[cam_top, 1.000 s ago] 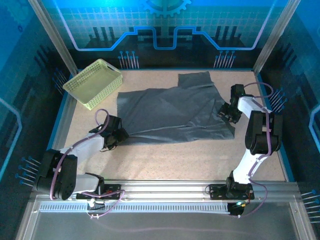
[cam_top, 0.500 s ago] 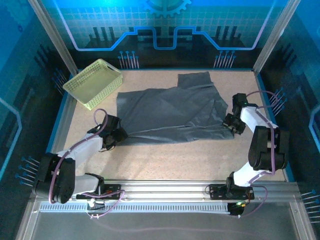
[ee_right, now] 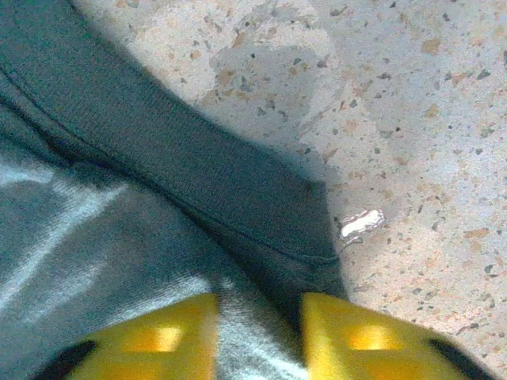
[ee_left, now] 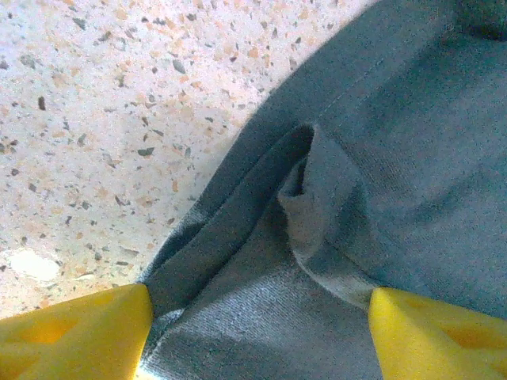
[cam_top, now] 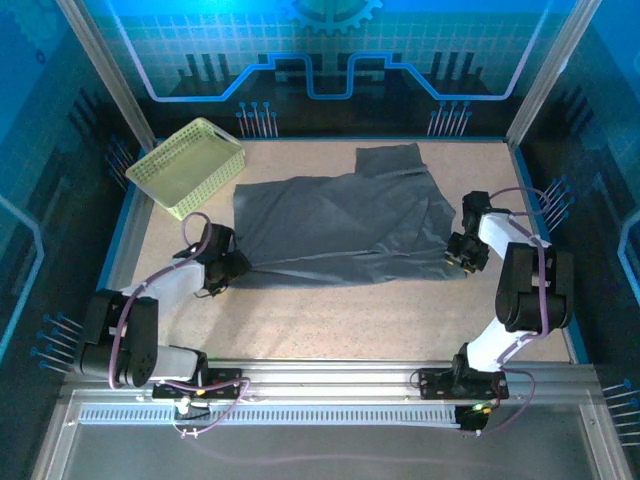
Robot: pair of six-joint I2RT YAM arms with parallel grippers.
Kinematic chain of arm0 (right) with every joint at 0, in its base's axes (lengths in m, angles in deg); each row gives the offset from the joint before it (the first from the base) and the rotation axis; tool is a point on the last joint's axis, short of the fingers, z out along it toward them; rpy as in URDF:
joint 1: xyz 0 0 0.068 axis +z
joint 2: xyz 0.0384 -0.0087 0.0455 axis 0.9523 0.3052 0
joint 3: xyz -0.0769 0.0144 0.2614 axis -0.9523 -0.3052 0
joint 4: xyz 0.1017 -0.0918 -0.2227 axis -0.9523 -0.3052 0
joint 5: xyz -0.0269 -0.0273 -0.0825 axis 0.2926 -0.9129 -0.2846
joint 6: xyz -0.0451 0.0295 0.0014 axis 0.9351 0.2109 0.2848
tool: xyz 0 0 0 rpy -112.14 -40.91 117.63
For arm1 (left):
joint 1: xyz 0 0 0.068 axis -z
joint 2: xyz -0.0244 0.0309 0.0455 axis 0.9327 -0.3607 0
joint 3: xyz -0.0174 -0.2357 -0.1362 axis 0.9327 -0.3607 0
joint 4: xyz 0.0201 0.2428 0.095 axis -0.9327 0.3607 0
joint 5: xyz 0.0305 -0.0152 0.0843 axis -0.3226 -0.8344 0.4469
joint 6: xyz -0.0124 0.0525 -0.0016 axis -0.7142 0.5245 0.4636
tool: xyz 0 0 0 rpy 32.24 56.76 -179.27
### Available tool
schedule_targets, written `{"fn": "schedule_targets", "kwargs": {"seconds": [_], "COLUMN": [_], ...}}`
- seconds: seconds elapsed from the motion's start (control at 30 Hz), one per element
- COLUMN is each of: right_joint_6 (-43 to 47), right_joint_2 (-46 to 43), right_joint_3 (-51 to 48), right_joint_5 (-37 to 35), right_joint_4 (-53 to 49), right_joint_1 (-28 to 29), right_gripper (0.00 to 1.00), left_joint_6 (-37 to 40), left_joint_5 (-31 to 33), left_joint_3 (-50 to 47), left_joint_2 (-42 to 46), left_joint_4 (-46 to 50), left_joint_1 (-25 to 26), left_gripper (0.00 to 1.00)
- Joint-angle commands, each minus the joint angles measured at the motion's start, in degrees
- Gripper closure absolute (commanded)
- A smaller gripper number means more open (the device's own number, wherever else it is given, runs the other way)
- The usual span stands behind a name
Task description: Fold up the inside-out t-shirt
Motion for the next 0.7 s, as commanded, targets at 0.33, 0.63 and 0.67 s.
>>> {"fn": "schedule_targets", "kwargs": {"seconds": [0.33,0.63,0.67], "right_joint_6": [0.95,-1.14,-1.38], "right_joint_2": [2.97,5.85,5.52], "right_joint_3": [11.09,11.07,10.7], "right_joint_5": [-12.21,-14.84,-15.59], "right_joint_4": [-5.78,-6.41,-6.69], "right_joint_1": [4.42,4.5,4.44], "right_gripper": [0.98,0.84,0.79], "left_joint_6": [-1.15,-1.05,-1.08], "left_joint_5": [1.83,2.15,2.18], "left_joint_3": [-1.17,-1.35,-1.34], "left_joint_2": [-0.89,0.07,0.31], "left_joint_4": [3.21,4.08,4.22], "left_joint_1": [-3.76,-4.21,-4.21], "left_gripper": [0.24,0.23,0.23]}}
